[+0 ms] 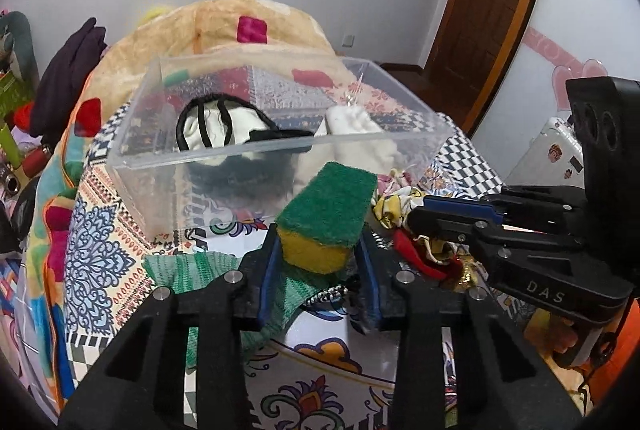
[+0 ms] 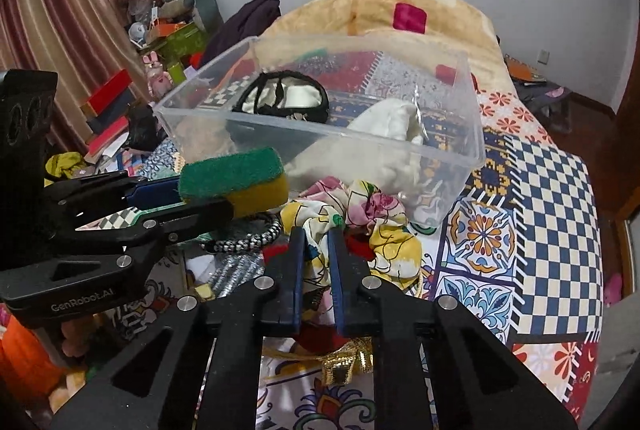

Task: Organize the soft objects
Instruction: 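Carry the sponge and floral pouch over the clear box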

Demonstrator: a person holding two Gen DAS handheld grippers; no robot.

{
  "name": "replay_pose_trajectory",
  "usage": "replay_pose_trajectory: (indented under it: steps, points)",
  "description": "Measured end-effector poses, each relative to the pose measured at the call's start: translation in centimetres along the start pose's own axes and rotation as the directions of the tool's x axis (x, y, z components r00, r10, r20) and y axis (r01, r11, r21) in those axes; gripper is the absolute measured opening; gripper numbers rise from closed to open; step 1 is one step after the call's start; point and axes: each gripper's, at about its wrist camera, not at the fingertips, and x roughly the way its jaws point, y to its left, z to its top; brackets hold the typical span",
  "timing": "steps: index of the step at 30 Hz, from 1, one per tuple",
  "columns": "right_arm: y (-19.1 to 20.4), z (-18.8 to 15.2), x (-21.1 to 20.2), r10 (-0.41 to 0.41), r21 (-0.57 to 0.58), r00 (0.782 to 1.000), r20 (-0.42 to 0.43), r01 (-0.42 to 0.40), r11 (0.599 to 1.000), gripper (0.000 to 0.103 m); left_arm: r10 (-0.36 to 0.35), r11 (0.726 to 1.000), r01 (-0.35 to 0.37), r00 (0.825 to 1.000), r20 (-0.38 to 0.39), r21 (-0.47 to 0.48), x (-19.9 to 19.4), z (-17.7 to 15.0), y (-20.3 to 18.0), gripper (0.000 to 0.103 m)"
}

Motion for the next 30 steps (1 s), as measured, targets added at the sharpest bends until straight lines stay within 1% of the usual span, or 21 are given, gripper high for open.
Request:
replay_pose_trajectory:
  steps: [6,10,14,19,22,25,27,30]
  points:
    - [0.9,0.6,-1.7,-0.004,-0.035,0.998,0.058,0.006,0.999,0.009,-0.001,1.000,0.002,0.998,0.058,-0.012,-2.6,0.8,0.1,0.035]
    - [1.5,1.2,-3.2,-0.003,-0.054,0.994,0.107,0.009,0.999,0.009,0.010,1.000,-0.008,0.994,0.110,-0.016,-4.6,1.5,0.2,0.035]
    - [1.8,2.2,-5.0,-0.002,-0.065,0.986,0.165,0.013,0.998,0.009,0.031,0.999,-0.029,0.985,0.168,-0.016,-6.5,2.7,0.4,0.035]
    - [2.1,4.2,-7.1,-0.013,-0.080,0.966,0.258,0.035,0.996,0.009,0.062,0.998,-0.058,0.972,0.227,-0.024,-8.0,4.7,0.9,0.035]
    - [2.1,5.5,-7.8,-0.023,-0.084,0.952,0.305,0.051,0.995,0.009,0.076,0.997,-0.070,0.964,0.255,-0.029,-8.5,6.0,1.3,0.035]
    - [2.2,6.7,-7.7,-0.046,-0.086,0.941,0.335,0.079,0.993,0.009,0.109,0.994,-0.105,0.956,0.273,-0.029,-8.4,7.2,1.6,0.035]
    - [2.3,7.4,-7.2,-0.064,-0.095,0.939,0.338,0.102,0.990,0.009,0.127,0.992,-0.123,0.954,0.272,-0.030,-8.0,7.7,1.9,0.035]
    - [2.4,8.1,-6.1,-0.083,-0.108,0.941,0.328,0.125,0.986,0.009,0.150,0.989,-0.146,0.956,0.252,-0.034,-6.9,8.3,2.5,0.035]
